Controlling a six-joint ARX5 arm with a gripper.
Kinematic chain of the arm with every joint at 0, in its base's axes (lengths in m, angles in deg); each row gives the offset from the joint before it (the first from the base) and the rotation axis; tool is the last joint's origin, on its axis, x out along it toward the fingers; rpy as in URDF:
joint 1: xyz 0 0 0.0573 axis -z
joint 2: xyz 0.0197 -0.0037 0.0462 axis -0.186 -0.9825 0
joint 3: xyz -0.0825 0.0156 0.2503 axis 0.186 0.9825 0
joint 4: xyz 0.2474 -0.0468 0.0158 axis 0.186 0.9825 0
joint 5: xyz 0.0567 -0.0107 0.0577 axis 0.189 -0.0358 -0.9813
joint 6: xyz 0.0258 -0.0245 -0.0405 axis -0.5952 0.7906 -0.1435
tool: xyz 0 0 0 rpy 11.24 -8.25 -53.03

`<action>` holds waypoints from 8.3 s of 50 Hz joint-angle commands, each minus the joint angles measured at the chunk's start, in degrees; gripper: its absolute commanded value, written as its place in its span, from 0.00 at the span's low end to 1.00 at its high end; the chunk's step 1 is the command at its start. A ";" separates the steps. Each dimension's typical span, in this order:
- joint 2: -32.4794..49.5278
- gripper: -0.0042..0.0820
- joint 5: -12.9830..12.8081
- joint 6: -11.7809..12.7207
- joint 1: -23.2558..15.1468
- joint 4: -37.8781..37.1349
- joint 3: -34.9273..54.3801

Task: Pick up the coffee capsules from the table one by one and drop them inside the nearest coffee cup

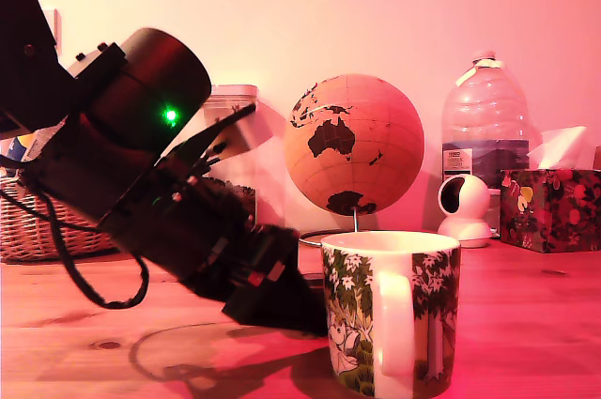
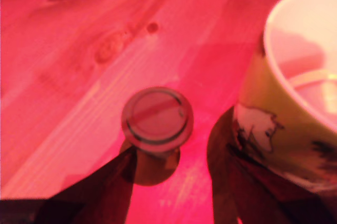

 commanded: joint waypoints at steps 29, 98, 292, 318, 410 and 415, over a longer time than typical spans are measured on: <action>-0.92 0.56 -2.12 -0.04 -0.57 -3.02 0.68; -4.79 0.56 -1.86 -0.02 -1.07 -8.11 -0.28; 6.38 0.25 -4.48 -0.74 12.55 55.82 -28.79; 6.38 0.25 -4.48 -1.05 12.55 54.73 -28.81; 46.03 0.02 -13.22 5.81 -6.69 43.89 0.72; 48.30 0.02 -11.67 5.81 -10.93 44.00 1.73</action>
